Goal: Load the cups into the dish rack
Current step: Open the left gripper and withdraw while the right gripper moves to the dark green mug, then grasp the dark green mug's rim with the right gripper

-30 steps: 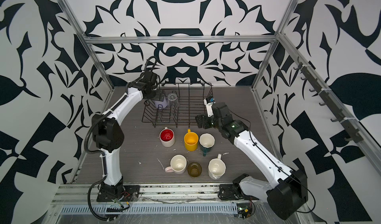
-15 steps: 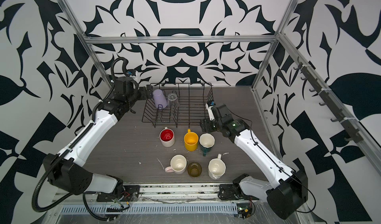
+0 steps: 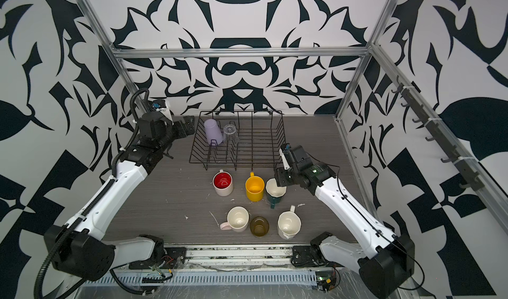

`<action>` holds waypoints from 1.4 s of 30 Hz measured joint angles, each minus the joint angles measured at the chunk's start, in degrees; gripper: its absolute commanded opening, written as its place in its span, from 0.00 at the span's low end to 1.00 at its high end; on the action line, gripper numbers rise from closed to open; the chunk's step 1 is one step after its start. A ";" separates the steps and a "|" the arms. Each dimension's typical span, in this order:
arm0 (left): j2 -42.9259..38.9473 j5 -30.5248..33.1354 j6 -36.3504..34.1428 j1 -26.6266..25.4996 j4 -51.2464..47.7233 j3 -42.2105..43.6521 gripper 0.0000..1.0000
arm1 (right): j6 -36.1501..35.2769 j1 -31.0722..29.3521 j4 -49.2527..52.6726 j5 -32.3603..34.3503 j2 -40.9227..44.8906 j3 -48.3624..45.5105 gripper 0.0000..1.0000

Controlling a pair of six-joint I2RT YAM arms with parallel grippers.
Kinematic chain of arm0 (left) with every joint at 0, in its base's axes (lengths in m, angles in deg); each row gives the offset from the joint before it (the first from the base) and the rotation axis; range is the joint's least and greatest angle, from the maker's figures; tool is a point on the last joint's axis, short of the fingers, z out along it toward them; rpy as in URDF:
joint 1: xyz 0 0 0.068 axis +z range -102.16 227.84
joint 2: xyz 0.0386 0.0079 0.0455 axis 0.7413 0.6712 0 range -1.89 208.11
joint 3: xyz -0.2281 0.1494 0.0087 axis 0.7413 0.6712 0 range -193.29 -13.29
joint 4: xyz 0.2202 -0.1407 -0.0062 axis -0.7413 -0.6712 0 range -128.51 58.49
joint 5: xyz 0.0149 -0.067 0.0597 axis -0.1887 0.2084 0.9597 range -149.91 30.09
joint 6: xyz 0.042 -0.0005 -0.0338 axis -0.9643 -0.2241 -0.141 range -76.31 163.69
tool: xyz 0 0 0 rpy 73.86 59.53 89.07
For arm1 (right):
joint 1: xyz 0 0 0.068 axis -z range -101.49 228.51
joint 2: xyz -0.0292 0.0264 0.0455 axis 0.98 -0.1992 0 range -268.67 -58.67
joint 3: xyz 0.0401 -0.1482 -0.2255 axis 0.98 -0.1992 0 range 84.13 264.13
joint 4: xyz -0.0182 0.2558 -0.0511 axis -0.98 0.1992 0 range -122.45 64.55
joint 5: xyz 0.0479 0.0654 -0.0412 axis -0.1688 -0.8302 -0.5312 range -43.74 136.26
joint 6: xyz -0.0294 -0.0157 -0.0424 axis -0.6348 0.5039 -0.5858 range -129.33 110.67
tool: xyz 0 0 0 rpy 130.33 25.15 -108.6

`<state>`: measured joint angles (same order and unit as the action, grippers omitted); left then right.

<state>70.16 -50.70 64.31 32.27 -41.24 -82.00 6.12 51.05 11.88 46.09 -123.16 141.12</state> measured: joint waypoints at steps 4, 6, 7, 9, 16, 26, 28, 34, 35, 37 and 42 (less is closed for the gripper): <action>-2.16 -0.31 0.76 0.76 0.92 1.05 0.99 | 0.35 0.00 -0.13 0.26 -0.90 -2.16 0.58; -2.95 -0.48 1.07 1.01 1.01 1.46 0.99 | 0.68 0.00 -0.24 0.48 -1.77 -2.69 0.55; -3.19 -0.52 1.18 1.07 0.98 1.60 0.99 | 0.85 0.00 -0.55 0.55 -2.23 -2.97 0.54; -3.56 -0.68 1.33 1.11 1.07 1.92 0.99 | 0.94 0.00 -1.27 0.68 -2.78 -3.72 0.52; -4.37 -1.31 1.97 1.60 1.22 2.82 0.99 | 1.09 0.00 -3.37 1.03 -4.39 -5.90 0.45; -5.49 -1.55 2.12 2.14 1.40 4.15 0.99 | 0.63 0.00 -7.10 1.33 -8.46 -6.29 0.34; -5.68 -1.55 2.14 2.19 1.31 4.48 0.99 | 0.59 0.00 -7.37 1.36 -8.92 -6.56 0.31; -5.68 -1.64 2.38 2.45 1.36 4.50 0.99 | -0.55 -0.02 -7.74 1.53 -9.14 -6.71 0.20; -5.68 -1.68 2.51 2.45 1.36 4.50 0.99 | -0.68 0.00 -7.69 1.51 -9.14 -6.71 0.19; -5.68 -1.77 2.64 2.45 1.40 4.52 0.99 | -0.81 0.00 -7.74 1.57 -9.14 -6.71 0.19; -5.68 -2.01 3.41 2.49 1.44 4.61 0.99 | -2.14 0.00 -6.78 1.86 -8.85 -6.78 0.05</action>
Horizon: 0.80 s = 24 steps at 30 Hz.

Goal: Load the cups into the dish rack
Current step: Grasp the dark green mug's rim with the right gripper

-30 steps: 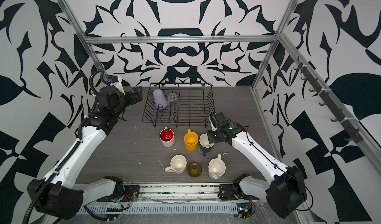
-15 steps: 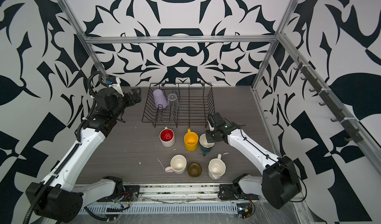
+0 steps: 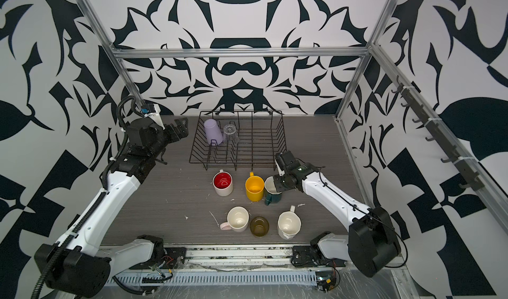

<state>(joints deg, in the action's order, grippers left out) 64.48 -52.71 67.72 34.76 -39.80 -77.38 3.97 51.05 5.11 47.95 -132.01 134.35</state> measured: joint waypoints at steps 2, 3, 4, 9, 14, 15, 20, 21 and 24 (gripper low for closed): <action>0.00 -0.22 0.22 0.00 0.02 0.02 1.00 | -0.55 0.00 0.74 0.13 0.74 -0.04 0.01; 0.00 -0.37 0.33 0.02 0.07 0.04 1.00 | -0.70 0.00 0.81 0.39 1.14 -0.15 0.00; 0.00 -0.48 0.44 0.04 0.37 0.22 0.99 | -0.90 0.00 0.87 0.59 1.44 -0.26 0.00; 0.00 -1.05 1.29 0.22 0.55 0.85 1.00 | -1.62 0.00 2.49 0.92 3.10 -0.31 0.00; 0.00 -1.36 1.99 0.37 1.01 0.92 0.99 | -1.90 0.00 4.63 0.90 5.09 0.15 0.00; 0.00 -1.64 2.16 0.42 1.07 0.92 0.99 | -1.95 0.00 5.60 0.87 5.51 0.70 0.00; 0.00 -3.08 3.04 0.85 1.73 1.05 0.99 | -2.38 0.00 8.81 0.66 8.87 4.31 0.00; 0.00 -3.63 3.37 1.14 1.90 1.18 0.99 | -2.54 0.00 9.35 0.61 9.62 5.33 0.00; 0.00 -5.27 4.28 1.86 2.84 1.86 1.00 | -2.62 0.00 10.49 0.09 11.41 8.68 0.00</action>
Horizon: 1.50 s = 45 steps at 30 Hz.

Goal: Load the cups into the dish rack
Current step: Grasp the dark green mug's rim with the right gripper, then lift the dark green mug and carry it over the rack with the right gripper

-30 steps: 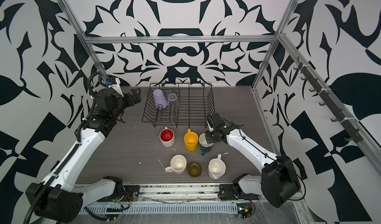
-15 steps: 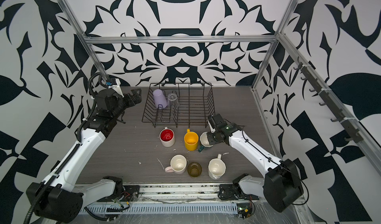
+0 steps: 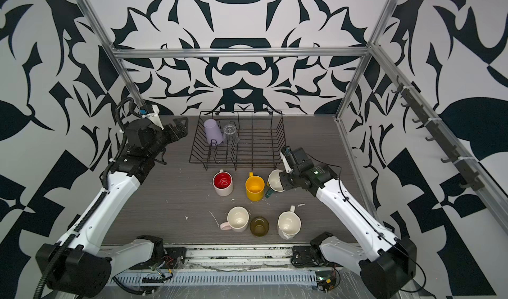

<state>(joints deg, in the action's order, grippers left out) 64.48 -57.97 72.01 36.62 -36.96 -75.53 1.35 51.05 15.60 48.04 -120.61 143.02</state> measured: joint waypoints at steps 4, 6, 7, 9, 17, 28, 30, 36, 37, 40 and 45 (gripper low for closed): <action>0.00 -4.11 1.09 0.90 2.16 1.70 1.00 | 0.02 0.00 -0.31 -1.49 1.84 2.16 0.00; 0.00 -6.97 1.90 1.40 2.80 2.38 0.99 | 0.11 0.00 -0.79 -2.82 1.99 2.73 0.00; 0.00 -8.59 2.23 1.57 3.23 2.64 0.99 | 0.24 0.00 -1.44 -3.76 1.92 2.89 0.00; 0.00 -11.56 2.60 1.77 4.83 3.48 1.00 | 0.61 0.00 -3.34 -5.86 1.86 2.89 0.00; -1.25 -25.35 3.58 1.95 10.88 8.09 1.00 | 3.19 0.00 -15.93 -15.80 -0.17 2.89 0.00; -0.98 -45.40 10.03 1.95 26.49 14.12 1.00 | 7.72 0.00 -33.79 -29.46 -6.03 2.93 0.00; -0.55 -48.02 11.98 1.95 29.53 15.17 1.00 | 8.72 0.00 -36.96 -31.63 -6.54 2.93 0.00; 0.59 -53.53 17.97 1.95 38.97 16.74 0.99 | 11.61 0.00 -47.36 -37.22 -7.87 2.82 0.00; 0.76 -54.23 18.97 1.95 40.41 16.74 1.00 | 12.20 0.00 -49.37 -38.29 -8.37 2.82 0.00; 0.85 -55.80 21.20 1.95 43.43 16.74 1.00 | 13.81 -0.02 -54.42 -40.79 -9.97 2.62 0.00; 0.85 -57.42 23.65 1.95 46.62 16.79 0.99 | 16.04 -0.66 -60.24 -43.47 -13.11 2.62 0.00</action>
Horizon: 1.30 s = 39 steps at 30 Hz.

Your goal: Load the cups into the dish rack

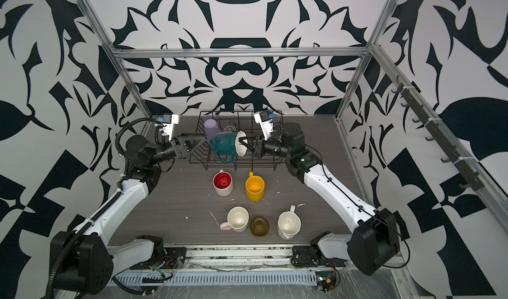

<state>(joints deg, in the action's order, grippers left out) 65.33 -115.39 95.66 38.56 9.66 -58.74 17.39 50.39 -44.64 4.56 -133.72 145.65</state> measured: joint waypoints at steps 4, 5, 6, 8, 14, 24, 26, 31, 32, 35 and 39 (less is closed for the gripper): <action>-0.02 -0.87 1.36 0.00 1.92 0.04 0.99 | 0.55 -1.51 -2.91 -1.31 -1.90 0.02 0.00; -0.02 -1.03 1.62 0.00 2.16 0.04 1.00 | 0.61 -1.95 -3.39 -1.55 -2.16 0.02 0.00; -0.02 -1.25 1.81 0.00 2.36 0.04 0.99 | 0.61 -2.40 -3.82 -1.84 -2.43 0.02 0.00; -0.02 -1.49 2.08 -0.02 2.58 0.07 1.00 | 0.61 -3.23 -4.76 -2.36 -2.82 0.02 0.00; -0.33 -2.08 2.32 -0.07 2.71 0.11 1.00 | 0.59 -4.92 -6.99 -3.76 -3.54 0.39 0.00; -1.29 -4.70 3.80 -0.63 5.42 0.55 1.00 | 0.57 -5.25 -9.27 -4.68 -4.20 1.27 0.00; -1.79 -5.27 4.24 -0.92 6.54 1.29 1.00 | 0.55 -5.25 -9.92 -4.87 -4.66 1.44 0.00; -2.34 -6.27 5.05 -1.55 7.89 1.77 1.00 | 1.16 -5.25 -12.11 -6.05 -6.47 1.44 0.00; -2.34 -6.45 5.09 -1.62 8.02 1.77 1.00 | 1.44 -5.25 -12.74 -6.36 -6.80 1.44 0.00; -2.34 -6.75 5.16 -1.68 8.48 1.77 0.99 | 2.34 -5.25 -14.64 -7.34 -7.82 1.62 0.00; -2.34 -7.15 5.20 -2.16 9.07 1.77 0.99 | 3.50 -5.38 -16.96 -8.98 -9.33 2.49 0.00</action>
<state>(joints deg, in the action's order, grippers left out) 63.00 -122.54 100.86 36.40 18.73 -56.97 20.89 45.01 -61.60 -4.42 -143.05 148.14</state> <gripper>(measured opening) 0.995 0.091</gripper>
